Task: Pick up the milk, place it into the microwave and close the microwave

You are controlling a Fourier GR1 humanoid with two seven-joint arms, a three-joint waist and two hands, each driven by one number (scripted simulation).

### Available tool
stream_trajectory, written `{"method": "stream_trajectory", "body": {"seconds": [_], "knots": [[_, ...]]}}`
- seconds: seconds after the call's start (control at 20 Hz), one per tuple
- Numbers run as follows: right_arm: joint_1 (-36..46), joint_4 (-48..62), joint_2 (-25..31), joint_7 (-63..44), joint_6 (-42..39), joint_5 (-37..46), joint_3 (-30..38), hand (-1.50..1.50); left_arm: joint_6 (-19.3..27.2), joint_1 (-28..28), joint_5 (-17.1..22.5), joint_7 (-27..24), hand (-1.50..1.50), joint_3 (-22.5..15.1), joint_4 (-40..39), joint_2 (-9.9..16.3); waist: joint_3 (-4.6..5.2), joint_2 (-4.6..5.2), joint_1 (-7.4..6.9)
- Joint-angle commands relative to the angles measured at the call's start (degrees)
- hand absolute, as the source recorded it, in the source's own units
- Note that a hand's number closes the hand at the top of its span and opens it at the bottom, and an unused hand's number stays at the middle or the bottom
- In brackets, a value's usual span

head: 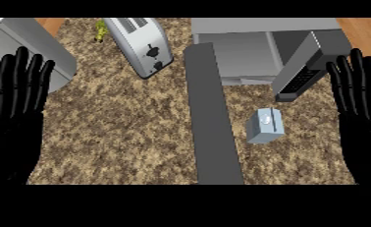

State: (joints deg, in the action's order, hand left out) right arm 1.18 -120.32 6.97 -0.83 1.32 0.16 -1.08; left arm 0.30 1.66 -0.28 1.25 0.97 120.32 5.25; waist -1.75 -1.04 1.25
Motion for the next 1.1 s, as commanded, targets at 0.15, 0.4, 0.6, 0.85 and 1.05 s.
{"method": "stream_trajectory", "body": {"seconds": [0.15,0.4,0.6,0.85,1.05], "knots": [[1.50,-1.66,-3.30,-2.64,-0.21,-0.02,-6.05,-1.50,0.12,-0.62,-0.77,1.41,-1.50,1.32,2.15,0.92,1.77,1.00,-1.55],[3.33,-1.12,-6.83,-9.56,-4.45,-8.08,-16.98,-1.50,1.64,-7.80,3.32,2.31,-1.50,-2.76,0.74,-5.09,1.86,1.03,-2.73],[-1.15,-6.45,-6.91,-12.40,-1.36,-6.63,-23.21,-1.50,1.42,-12.75,3.57,0.78,-1.50,-3.22,4.25,-5.17,1.79,0.89,-1.60],[-2.80,-9.22,-6.95,-11.98,5.13,1.16,-28.83,-1.50,1.43,-16.18,3.07,-3.05,-1.50,-5.57,3.63,-5.21,1.77,0.93,-1.34],[-2.99,-8.23,-6.96,-11.22,6.95,3.21,-24.76,-1.50,-1.89,-18.13,7.97,-1.48,-1.50,-1.14,6.24,-3.16,1.77,0.94,-1.41]]}}
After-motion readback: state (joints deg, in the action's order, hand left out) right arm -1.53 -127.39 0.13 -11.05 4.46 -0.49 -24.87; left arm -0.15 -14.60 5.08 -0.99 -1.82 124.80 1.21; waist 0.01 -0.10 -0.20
